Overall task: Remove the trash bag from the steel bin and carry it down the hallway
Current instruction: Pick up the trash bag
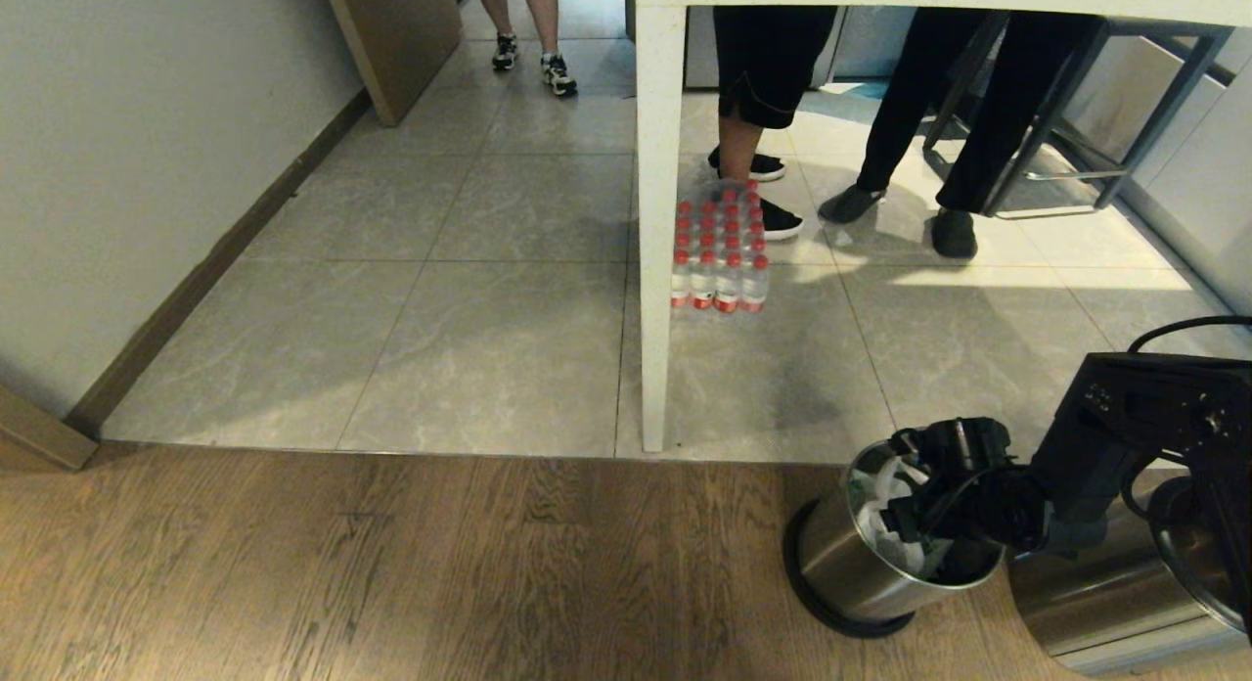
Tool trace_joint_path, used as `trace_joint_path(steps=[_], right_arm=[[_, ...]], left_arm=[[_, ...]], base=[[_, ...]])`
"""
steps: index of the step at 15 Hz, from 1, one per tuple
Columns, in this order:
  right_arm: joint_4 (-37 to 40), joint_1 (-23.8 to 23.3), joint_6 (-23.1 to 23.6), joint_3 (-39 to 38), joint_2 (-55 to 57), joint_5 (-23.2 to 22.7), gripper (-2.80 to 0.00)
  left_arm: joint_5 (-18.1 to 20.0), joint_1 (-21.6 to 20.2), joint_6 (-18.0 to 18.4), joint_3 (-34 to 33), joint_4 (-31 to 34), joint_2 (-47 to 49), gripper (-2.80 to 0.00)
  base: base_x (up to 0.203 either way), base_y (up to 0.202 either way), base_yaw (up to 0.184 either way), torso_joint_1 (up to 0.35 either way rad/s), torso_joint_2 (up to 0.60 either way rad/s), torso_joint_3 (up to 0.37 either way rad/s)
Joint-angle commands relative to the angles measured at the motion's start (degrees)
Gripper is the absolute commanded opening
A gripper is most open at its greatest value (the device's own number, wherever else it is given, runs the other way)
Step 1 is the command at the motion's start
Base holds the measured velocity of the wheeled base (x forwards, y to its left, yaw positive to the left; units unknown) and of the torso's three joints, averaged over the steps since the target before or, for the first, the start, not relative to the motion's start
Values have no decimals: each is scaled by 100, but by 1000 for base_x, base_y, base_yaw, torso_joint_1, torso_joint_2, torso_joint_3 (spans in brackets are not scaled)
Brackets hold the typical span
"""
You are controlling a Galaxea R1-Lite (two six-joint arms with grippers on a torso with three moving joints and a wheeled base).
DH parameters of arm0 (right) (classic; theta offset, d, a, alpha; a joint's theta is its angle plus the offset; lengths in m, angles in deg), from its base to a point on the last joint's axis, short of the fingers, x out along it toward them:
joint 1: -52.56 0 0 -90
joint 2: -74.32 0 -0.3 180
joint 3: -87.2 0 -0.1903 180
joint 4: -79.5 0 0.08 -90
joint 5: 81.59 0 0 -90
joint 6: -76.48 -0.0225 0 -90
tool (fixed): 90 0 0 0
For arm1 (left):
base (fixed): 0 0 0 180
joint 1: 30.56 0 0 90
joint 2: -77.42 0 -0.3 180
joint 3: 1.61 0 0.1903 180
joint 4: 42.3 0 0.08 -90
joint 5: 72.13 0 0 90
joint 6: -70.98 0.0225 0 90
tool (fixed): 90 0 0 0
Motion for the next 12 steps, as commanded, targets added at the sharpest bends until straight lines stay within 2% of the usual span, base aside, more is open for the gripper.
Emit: trace_joint_path(steps=[1, 12], right_arm=[[-26, -2, 10, -4, 18, -87, 0], [-77, 6, -50, -31, 35, -278, 0]], left_arm=[[0, 0, -5, 0, -1, 0, -280], [0, 0, -5, 0, -1, 0, -280]], base=[[0, 0, 0, 0, 0, 0], [0, 0, 0, 0, 0, 0]])
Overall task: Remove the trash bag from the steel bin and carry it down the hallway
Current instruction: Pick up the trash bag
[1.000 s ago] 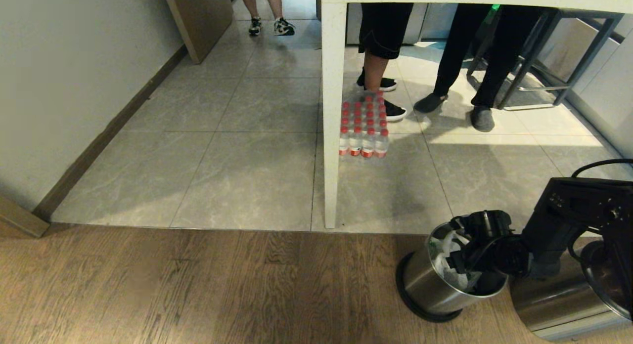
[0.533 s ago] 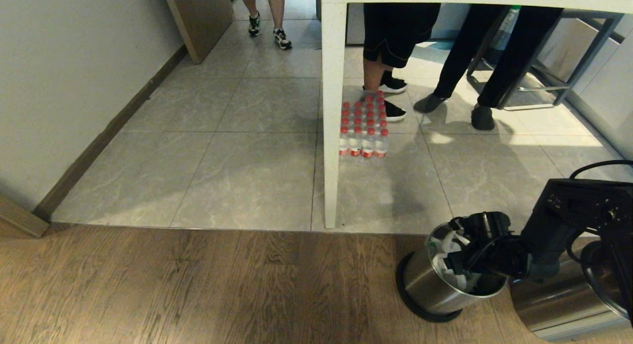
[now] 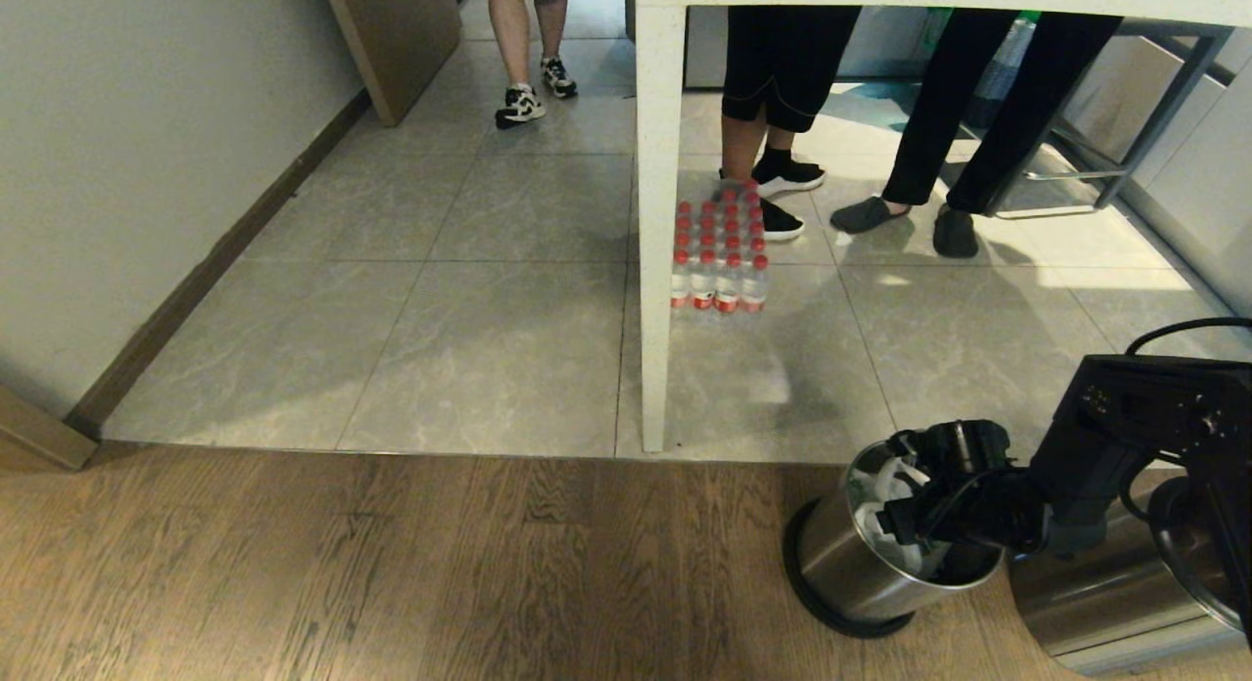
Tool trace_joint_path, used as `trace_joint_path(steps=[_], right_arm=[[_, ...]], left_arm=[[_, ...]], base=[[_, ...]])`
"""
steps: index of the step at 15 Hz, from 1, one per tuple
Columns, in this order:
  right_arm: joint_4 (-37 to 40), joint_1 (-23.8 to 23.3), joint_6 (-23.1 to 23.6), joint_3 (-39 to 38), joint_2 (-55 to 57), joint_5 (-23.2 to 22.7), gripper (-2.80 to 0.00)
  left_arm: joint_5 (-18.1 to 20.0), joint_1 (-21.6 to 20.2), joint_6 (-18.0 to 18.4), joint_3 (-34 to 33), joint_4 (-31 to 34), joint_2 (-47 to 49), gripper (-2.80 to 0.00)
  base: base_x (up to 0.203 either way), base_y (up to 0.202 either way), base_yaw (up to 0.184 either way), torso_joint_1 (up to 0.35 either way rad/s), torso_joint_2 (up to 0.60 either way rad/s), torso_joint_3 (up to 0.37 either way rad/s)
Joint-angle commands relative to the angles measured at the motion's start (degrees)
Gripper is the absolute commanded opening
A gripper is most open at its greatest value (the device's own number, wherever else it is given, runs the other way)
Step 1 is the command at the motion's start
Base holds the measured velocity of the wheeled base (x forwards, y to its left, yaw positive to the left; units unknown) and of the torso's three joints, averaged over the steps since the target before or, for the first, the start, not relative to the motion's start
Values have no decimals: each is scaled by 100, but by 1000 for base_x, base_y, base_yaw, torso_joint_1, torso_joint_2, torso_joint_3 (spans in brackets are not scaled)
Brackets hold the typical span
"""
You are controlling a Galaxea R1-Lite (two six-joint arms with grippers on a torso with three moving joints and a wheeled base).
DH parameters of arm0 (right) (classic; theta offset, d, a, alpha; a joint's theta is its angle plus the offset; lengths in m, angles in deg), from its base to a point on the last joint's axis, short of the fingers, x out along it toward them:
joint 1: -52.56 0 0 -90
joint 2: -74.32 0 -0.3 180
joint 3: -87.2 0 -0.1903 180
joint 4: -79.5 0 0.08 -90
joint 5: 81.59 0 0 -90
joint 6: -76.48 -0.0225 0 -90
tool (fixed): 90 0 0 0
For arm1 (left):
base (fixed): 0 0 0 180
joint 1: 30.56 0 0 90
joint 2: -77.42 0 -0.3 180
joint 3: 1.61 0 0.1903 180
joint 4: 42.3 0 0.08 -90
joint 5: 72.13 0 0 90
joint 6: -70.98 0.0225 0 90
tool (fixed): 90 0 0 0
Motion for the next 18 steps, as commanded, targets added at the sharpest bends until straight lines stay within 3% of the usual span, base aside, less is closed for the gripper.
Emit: trace_joint_path(steps=[1, 18], right_arm=[[-14, 0, 10, -3, 0, 5, 0], [13, 0, 1, -3, -9, 5, 0]], left_arm=[[0, 0, -2, 0, -2, 8, -280], [0, 0, 7, 0, -11, 0, -280]], base=[[0, 0, 0, 0, 0, 0], [0, 0, 0, 0, 0, -19]])
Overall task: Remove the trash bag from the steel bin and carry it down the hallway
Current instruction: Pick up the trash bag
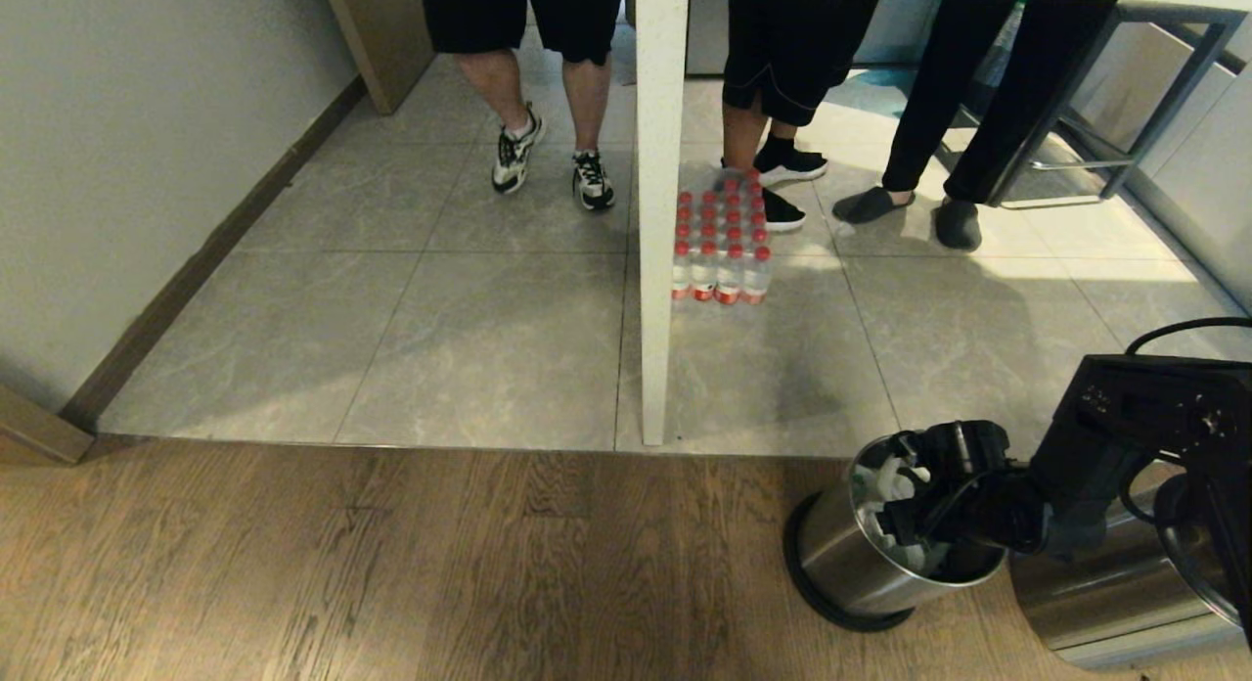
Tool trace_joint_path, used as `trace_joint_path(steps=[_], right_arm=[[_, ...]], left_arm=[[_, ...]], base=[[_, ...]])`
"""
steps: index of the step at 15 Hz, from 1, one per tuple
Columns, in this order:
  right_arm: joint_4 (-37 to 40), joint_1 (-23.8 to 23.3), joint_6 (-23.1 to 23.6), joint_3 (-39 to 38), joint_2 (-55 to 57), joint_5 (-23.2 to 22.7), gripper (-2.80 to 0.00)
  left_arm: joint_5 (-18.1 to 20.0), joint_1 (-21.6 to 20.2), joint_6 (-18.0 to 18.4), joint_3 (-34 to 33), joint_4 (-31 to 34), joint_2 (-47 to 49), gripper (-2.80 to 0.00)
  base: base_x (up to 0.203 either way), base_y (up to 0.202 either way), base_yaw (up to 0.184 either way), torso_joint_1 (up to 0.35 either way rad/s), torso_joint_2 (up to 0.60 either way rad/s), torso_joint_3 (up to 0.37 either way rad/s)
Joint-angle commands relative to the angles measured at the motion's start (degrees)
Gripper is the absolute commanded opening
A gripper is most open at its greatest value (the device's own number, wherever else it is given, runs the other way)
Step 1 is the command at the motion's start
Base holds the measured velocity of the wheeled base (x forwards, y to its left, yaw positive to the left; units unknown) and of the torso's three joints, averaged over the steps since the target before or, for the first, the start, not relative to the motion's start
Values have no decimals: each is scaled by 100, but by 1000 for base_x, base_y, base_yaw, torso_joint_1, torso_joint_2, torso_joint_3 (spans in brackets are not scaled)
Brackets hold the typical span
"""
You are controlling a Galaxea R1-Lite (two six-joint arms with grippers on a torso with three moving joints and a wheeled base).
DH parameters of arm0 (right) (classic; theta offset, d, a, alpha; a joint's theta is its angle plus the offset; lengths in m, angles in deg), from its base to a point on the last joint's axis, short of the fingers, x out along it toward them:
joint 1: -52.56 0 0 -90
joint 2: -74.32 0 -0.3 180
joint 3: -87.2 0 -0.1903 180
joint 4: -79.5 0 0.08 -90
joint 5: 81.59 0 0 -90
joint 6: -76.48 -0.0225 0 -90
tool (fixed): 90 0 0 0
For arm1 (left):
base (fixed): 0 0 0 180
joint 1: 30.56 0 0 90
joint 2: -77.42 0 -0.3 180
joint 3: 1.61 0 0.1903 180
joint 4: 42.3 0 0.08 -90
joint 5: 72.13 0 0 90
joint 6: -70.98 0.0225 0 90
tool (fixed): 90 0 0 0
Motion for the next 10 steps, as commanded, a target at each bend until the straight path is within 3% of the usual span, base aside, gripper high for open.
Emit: trace_joint_path(steps=[1, 5, 10], right_arm=[[-25, 0, 9, -3, -4, 2, 0], [-25, 0, 9, -9, -4, 2, 0], [-90, 0, 3, -46, -4, 58, 0]], left_arm=[[0, 0, -4, 0, -2, 0, -280], [0, 0, -4, 0, -2, 0, -280], [0, 0, -4, 0, -2, 0, -280]], base=[[0, 0, 0, 4, 2, -178], [0, 0, 0, 3, 2, -193], [0, 0, 0, 3, 3, -37]])
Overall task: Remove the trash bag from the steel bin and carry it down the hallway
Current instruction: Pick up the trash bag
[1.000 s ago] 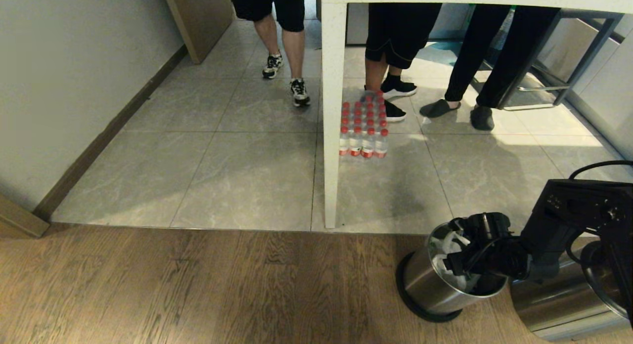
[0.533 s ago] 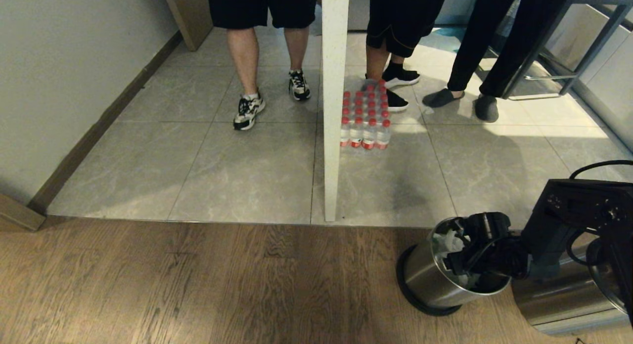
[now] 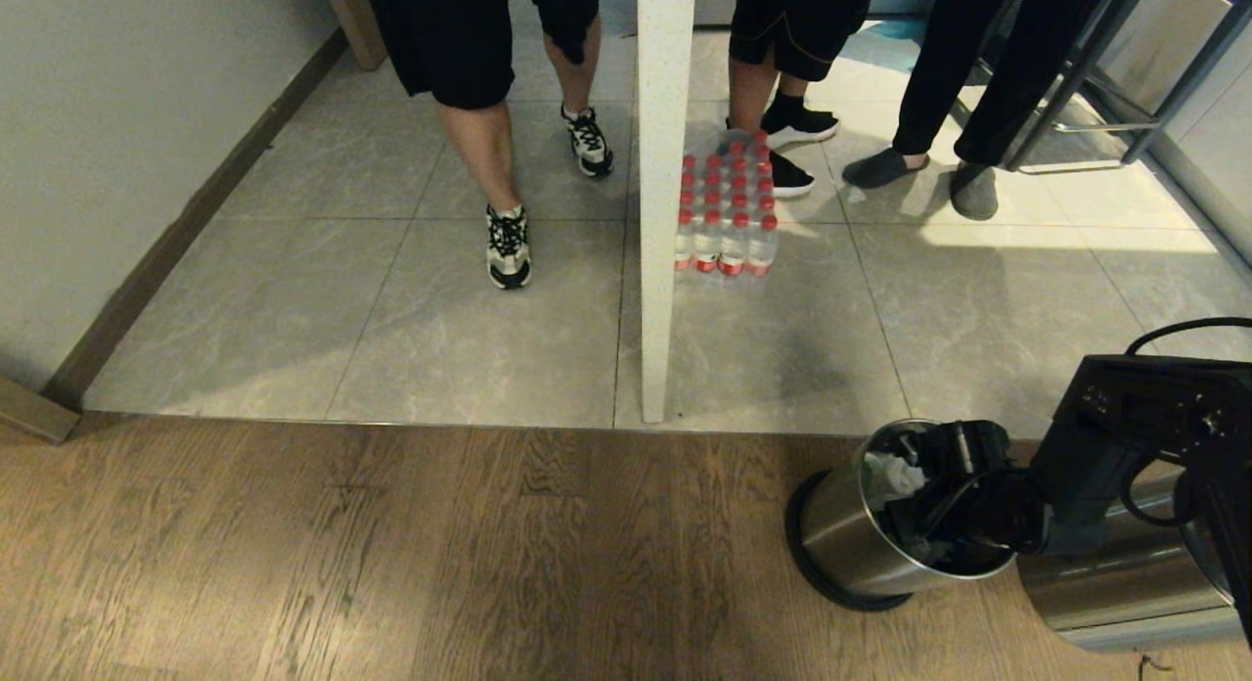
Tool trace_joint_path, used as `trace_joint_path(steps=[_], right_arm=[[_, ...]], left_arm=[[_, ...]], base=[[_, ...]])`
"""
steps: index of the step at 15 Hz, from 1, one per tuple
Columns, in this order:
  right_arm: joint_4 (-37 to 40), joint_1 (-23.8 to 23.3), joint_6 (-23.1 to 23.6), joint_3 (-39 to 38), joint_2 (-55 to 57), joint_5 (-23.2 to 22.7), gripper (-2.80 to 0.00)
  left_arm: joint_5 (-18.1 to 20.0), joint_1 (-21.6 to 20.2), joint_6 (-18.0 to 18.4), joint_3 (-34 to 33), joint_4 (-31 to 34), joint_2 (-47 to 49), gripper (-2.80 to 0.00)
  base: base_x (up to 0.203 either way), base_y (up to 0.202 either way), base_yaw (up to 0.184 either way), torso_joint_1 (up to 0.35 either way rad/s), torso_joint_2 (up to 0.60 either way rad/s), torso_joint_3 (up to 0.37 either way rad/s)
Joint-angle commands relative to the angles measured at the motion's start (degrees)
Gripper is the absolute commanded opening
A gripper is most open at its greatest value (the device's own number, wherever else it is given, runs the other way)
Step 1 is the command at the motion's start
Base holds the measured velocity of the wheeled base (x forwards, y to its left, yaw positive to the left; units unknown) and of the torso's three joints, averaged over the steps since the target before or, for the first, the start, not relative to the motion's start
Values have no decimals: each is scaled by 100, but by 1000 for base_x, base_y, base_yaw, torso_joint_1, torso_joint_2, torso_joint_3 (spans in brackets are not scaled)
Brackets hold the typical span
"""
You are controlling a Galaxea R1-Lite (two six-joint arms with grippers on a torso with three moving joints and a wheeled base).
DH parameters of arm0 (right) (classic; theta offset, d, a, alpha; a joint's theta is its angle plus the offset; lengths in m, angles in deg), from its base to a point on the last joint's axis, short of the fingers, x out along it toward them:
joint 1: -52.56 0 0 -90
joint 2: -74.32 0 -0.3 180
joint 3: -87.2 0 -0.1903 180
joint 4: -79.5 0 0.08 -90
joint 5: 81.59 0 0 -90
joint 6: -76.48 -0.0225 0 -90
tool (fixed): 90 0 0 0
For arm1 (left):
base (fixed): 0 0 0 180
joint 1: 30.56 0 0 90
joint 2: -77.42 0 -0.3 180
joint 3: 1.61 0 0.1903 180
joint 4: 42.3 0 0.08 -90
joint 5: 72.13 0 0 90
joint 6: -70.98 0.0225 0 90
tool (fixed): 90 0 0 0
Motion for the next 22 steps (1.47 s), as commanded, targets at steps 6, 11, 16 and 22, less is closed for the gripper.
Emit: trace_joint_path(steps=[6, 11, 16, 22], right_arm=[[-282, 9, -98, -61, 25, 153, 0], [-110, 23, -108, -30, 7, 99, -280], [-21, 51, -64, -4, -1, 55, -280], [-97, 44, -94, -21, 3, 123, -280]], left_arm=[[0, 0, -6, 0, -2, 0, -280], [0, 0, -5, 0, -2, 0, -280], [0, 0, -2, 0, -2, 0, -280], [0, 0, -6, 0, -2, 0, -280]], base=[[0, 0, 0, 0, 0, 0], [0, 0, 0, 0, 0, 0], [0, 0, 0, 0, 0, 0], [0, 0, 0, 0, 0, 0]])
